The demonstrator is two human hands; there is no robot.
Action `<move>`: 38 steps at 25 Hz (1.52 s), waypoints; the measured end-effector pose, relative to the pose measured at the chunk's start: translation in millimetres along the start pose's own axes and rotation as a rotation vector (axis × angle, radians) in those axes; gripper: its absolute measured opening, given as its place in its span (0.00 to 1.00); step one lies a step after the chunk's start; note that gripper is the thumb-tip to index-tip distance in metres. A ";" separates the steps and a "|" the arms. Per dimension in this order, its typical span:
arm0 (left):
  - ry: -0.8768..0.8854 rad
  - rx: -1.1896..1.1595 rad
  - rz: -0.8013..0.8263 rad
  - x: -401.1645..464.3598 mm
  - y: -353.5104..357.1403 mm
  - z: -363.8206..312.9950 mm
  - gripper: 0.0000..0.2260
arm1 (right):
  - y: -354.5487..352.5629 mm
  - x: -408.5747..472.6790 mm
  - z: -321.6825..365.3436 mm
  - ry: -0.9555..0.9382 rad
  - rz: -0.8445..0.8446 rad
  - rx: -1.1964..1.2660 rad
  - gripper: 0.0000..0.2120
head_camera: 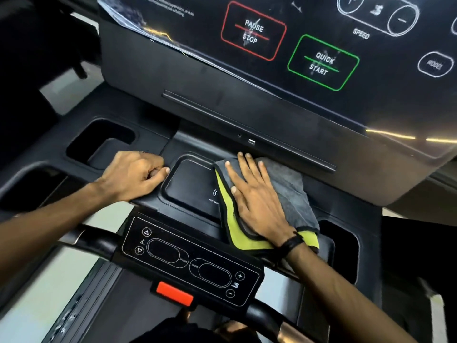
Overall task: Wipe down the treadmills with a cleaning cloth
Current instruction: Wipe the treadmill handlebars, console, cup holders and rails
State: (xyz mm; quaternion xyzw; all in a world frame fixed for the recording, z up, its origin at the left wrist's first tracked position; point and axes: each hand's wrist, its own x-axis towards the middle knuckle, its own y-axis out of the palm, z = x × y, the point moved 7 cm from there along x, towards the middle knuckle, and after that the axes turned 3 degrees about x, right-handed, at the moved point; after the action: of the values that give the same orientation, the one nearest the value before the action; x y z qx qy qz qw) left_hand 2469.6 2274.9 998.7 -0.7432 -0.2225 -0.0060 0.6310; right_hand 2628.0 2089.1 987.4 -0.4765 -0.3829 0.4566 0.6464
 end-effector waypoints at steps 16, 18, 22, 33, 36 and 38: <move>-0.101 0.042 -0.070 -1.6 1.1 2.7 0.17 | -15.9 -49.5 -29.0 0.223 -0.165 -0.188 0.27; -0.115 0.031 -0.079 -0.8 -1.7 0.5 0.16 | -15.5 -42.1 -27.2 0.235 -0.205 -0.194 0.27; -0.170 0.013 -0.080 -2.2 1.3 6.1 0.17 | -11.1 -12.9 -16.6 0.256 -0.213 -0.248 0.32; -0.257 -0.173 -0.226 -12.9 -7.8 16.7 0.15 | 2.2 35.2 13.1 0.254 -0.277 -0.349 0.32; -0.311 -0.245 -0.306 -16.7 -13.1 25.1 0.14 | 4.3 46.3 23.7 0.238 -0.287 -0.360 0.31; -0.359 -0.302 -0.326 -19.6 -12.8 30.9 0.15 | 5.5 55.1 33.2 0.230 -0.292 -0.344 0.31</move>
State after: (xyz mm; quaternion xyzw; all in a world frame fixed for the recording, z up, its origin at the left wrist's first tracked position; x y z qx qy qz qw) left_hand 2439.2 2299.0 998.7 -0.7725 -0.4437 -0.0089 0.4543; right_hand 2611.9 2151.2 993.7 -0.5680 -0.4437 0.2294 0.6541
